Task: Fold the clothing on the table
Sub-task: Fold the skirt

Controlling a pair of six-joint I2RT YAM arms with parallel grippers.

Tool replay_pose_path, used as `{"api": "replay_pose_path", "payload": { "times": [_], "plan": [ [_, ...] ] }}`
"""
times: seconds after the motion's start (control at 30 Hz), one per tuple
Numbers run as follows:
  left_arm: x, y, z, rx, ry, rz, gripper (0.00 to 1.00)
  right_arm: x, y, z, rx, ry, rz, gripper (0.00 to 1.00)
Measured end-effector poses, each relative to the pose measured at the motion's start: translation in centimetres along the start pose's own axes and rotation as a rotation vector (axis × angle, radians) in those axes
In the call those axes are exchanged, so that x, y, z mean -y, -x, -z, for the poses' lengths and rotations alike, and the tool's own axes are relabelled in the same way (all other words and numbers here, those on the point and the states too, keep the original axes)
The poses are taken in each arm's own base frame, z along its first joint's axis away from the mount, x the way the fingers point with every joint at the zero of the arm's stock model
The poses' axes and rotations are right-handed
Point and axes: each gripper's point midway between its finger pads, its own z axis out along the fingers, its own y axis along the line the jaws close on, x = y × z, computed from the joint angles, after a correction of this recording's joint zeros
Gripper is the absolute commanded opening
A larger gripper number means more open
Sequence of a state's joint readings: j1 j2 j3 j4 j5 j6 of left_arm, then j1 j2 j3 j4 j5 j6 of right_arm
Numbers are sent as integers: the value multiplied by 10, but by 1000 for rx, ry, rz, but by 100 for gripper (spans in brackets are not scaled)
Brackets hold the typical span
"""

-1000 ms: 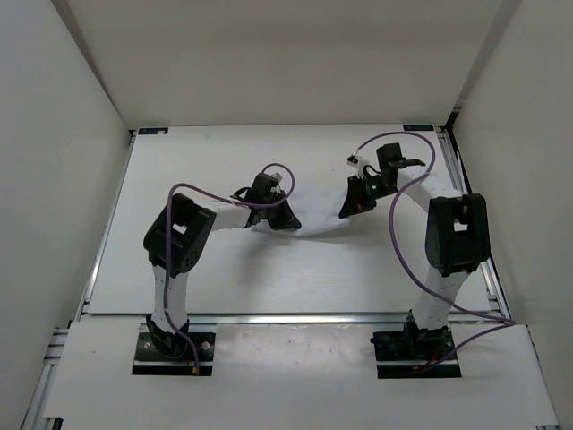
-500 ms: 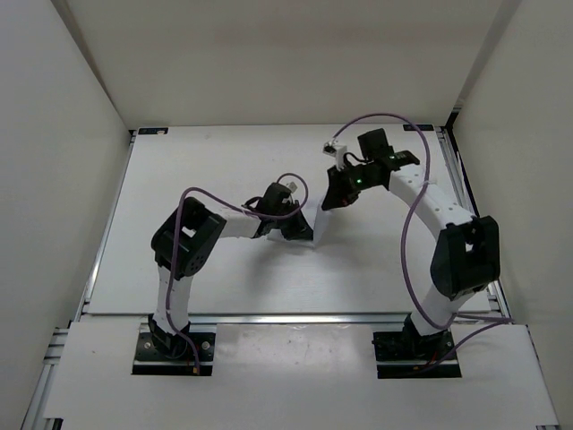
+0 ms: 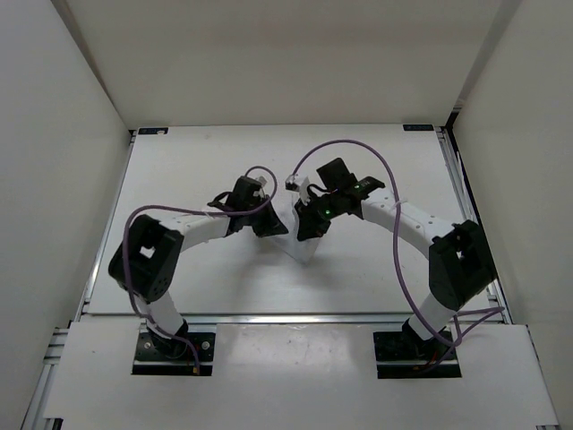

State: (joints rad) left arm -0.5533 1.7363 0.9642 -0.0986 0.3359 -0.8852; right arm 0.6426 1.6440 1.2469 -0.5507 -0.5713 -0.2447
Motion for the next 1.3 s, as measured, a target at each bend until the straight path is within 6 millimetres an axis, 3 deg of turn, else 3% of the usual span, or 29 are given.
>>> {"api": "replay_pose_path", "payload": {
  "times": [0.13,0.27,0.3,0.33,0.37,0.5,0.63,0.8,0.83,0.9,0.93,1.17,1.23,1.3],
  "plan": [
    [-4,18,42,107,17,-27,0,14,11,-2,25,-25,-10,1],
    [-39,11,66,140,60,28,0,37,29,-10,47,-55,-50,2],
    [-51,9,68,138,89,49,0,44,32,-12,50,-66,-62,21],
    [-60,6,68,133,114,63,0,48,35,-14,51,-76,-79,54],
    [-67,3,68,124,133,73,0,52,36,-17,48,-83,-93,64],
    [-72,-3,70,111,152,82,0,57,38,-27,39,-81,-109,85],
    [-69,6,80,146,139,89,0,51,41,-27,47,-49,-113,90],
    [-65,18,83,185,114,87,0,54,42,-7,96,-77,-143,83],
    [-60,20,82,192,91,77,0,53,39,0,104,-89,-147,72],
    [-43,25,78,204,26,50,0,53,33,12,117,-113,-149,30],
    [-33,27,74,204,-8,33,0,52,30,15,119,-119,-142,3],
    [61,40,33,117,-239,-147,0,59,-11,4,44,-117,-234,0],
    [70,35,24,76,-272,-169,0,68,-18,3,37,-124,-276,0],
    [60,28,14,37,-255,-163,0,78,-20,2,43,-137,-308,0]
  ]
}}
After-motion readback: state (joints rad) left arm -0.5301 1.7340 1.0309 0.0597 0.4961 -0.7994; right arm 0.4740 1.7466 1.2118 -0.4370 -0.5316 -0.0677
